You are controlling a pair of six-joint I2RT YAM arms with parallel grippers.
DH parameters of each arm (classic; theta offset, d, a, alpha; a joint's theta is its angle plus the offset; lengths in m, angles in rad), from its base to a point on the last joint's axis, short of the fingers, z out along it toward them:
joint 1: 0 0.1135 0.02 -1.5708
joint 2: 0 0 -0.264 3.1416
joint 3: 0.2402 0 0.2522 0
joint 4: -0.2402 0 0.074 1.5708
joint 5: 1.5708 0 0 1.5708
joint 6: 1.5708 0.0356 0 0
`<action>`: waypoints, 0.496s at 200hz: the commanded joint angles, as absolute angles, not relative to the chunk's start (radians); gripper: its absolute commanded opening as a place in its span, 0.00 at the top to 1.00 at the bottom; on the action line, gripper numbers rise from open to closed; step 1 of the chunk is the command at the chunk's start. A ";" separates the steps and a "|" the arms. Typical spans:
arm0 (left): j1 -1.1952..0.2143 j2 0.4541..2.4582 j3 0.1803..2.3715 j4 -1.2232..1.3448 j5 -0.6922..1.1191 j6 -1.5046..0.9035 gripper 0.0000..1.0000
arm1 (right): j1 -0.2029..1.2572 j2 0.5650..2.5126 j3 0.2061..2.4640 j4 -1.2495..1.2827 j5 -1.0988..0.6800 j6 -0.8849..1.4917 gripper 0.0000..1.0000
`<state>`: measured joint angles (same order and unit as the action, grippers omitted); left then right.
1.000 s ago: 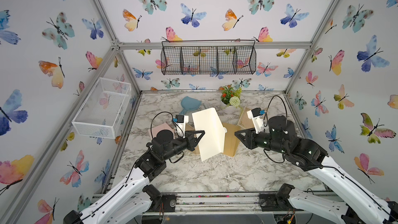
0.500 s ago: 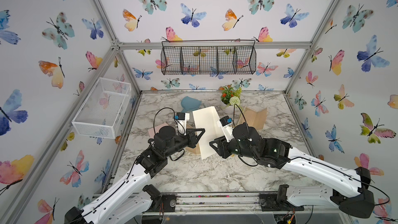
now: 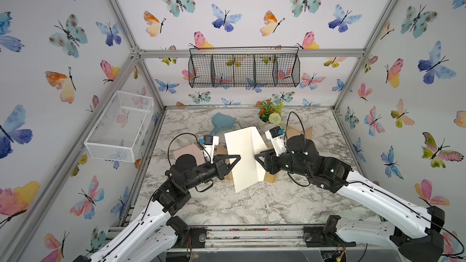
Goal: Take the letter paper out of the envelope
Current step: Take out the letter paper from the envelope.
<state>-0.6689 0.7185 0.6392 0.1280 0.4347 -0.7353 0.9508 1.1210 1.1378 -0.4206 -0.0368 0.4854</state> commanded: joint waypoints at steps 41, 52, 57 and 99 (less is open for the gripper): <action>-0.642 0.693 0.627 0.280 0.577 -0.804 1.00 | 0.831 1.085 1.062 -0.312 -0.362 0.422 0.62; -0.635 0.691 0.628 0.283 0.587 -0.809 1.00 | 0.811 1.079 1.053 -0.296 -0.427 0.415 0.62; -0.630 0.691 0.627 0.286 0.595 -0.813 1.00 | 0.807 1.078 1.052 -0.292 -0.447 0.412 0.62; -0.581 0.684 0.599 0.353 0.651 -0.870 1.00 | 0.802 1.060 1.047 -0.236 -0.545 0.415 0.62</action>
